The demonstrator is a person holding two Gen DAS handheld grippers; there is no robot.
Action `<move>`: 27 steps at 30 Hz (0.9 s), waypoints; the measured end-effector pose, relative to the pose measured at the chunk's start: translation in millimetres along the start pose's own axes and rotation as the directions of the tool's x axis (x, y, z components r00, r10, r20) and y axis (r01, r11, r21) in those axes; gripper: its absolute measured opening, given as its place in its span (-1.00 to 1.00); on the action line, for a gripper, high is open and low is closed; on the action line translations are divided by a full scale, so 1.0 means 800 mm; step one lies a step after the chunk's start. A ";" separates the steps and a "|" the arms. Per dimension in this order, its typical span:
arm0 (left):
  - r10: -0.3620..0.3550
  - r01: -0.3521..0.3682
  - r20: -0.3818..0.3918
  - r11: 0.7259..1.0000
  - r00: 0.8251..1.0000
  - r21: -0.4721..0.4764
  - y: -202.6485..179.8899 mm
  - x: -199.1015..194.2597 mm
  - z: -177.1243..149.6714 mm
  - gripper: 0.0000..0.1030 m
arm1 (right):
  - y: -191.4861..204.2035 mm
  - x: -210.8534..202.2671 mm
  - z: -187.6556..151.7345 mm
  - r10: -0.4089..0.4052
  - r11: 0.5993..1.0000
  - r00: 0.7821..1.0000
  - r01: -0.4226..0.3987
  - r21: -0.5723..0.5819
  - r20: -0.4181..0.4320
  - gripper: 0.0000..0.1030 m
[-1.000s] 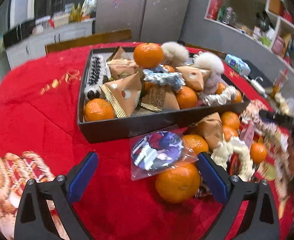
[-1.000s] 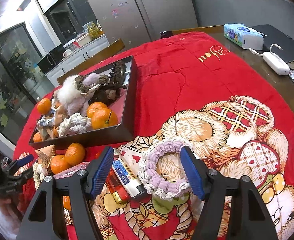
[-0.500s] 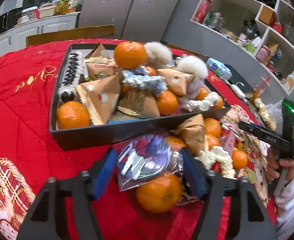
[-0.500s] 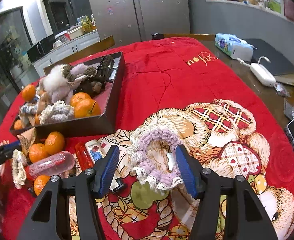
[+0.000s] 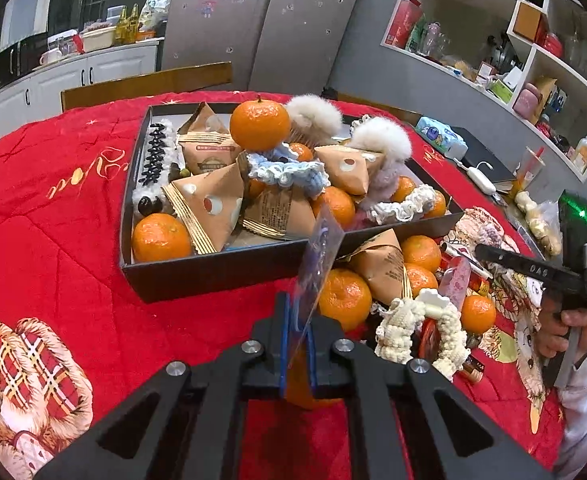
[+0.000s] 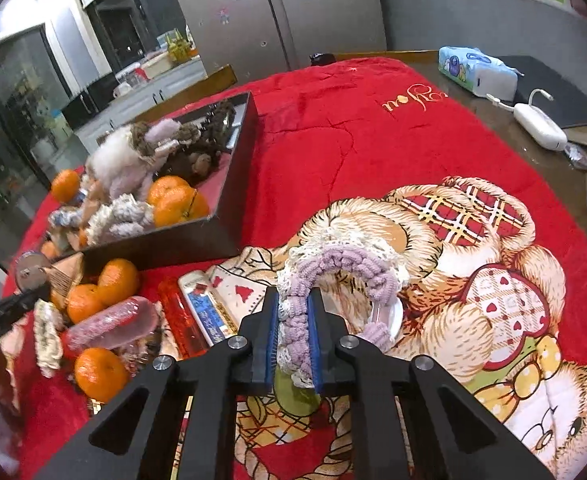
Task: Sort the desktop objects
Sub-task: 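Grasp the clear bag with the left gripper while the right grasps the lilac scrunchie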
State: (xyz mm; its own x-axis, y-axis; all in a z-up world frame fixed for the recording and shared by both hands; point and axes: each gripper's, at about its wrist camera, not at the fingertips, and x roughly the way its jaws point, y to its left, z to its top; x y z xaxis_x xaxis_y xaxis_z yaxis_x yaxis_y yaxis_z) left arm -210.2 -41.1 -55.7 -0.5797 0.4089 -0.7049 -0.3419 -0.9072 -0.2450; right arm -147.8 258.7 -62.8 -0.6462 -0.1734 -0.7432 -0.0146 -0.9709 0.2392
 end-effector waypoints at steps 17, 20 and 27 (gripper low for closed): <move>0.031 -0.033 0.089 0.999 0.996 0.026 -0.008 -0.042 0.010 -0.90 | 0.006 -0.046 0.011 0.075 0.997 0.989 -0.074 -0.009 0.126 -0.76; 0.032 -0.036 0.100 0.999 0.994 0.034 -0.012 -0.050 0.012 -0.90 | 0.011 -0.049 0.012 0.099 0.995 0.987 -0.099 -0.006 0.126 -0.76; 0.047 -0.057 0.152 0.996 0.987 0.065 -0.029 -0.075 0.017 -0.90 | 0.043 -0.067 0.020 0.115 0.992 0.979 -0.105 -0.067 0.166 -0.76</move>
State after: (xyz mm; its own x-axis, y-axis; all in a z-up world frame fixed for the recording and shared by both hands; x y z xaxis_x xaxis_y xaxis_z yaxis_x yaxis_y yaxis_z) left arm -177.4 -43.5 1.2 -0.7009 0.3762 -0.6059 -0.3553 -0.9208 -0.1607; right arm -125.9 237.2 -4.7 -0.7613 -0.2537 -0.5967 0.1044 -0.9562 0.2734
